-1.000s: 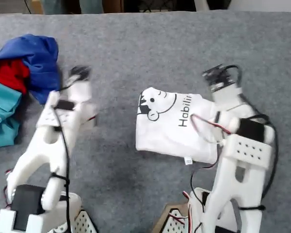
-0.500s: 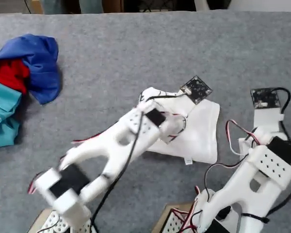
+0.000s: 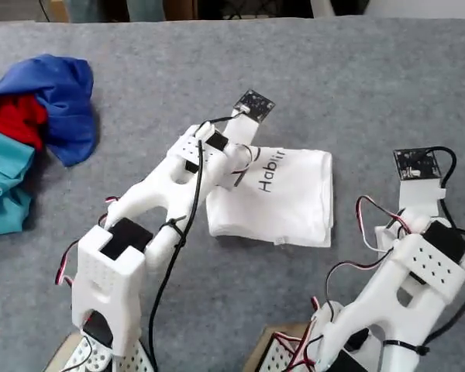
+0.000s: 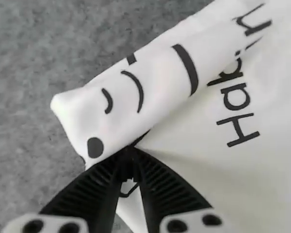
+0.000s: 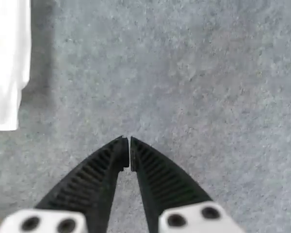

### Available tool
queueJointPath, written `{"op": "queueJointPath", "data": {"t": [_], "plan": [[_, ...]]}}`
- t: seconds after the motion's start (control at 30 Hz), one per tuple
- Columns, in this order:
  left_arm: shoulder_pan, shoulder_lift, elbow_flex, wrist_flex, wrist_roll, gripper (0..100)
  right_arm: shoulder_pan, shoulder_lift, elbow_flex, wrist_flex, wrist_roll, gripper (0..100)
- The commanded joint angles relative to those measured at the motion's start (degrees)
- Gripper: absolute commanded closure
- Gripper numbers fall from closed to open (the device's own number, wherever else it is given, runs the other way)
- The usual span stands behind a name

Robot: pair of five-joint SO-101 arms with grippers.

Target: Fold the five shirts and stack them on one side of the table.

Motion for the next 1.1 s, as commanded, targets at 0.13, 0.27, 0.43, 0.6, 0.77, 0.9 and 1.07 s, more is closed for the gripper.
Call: {"op": "queueJointPath", "data": {"t": [0.13, 0.27, 0.43, 0.6, 0.77, 0.9, 1.07], "plan": [[3.0, -5.7, -10.5, 5.1, 0.0, 97, 0.4, -0.1, -0.3, -0.9, 0.4, 98.4], [2.2, -7.8, -15.9, 5.4, 0.0, 97, 0.4, -0.4, -0.3, -1.1, 0.6, 98.4], [-2.0, -0.8, -13.6, 0.3, 0.0, 97, 0.4, -0.4, -0.3, -1.2, 0.6, 98.4], [-4.9, 9.3, -13.0, -5.1, -0.1, 97, -0.4, -0.3, -0.2, -0.9, 0.7, 98.3], [-7.6, 13.4, -13.1, -9.8, 0.0, 97, -1.9, -0.5, 1.7, -1.3, 0.5, 98.3], [-8.9, 13.9, -15.2, -9.5, 0.0, 97, -3.5, -0.5, -0.6, -0.1, 0.2, 98.3], [-8.9, 13.9, -15.3, -9.5, 0.0, 97, -14.6, 0.0, -2.6, 6.9, -14.4, 92.3]]}}
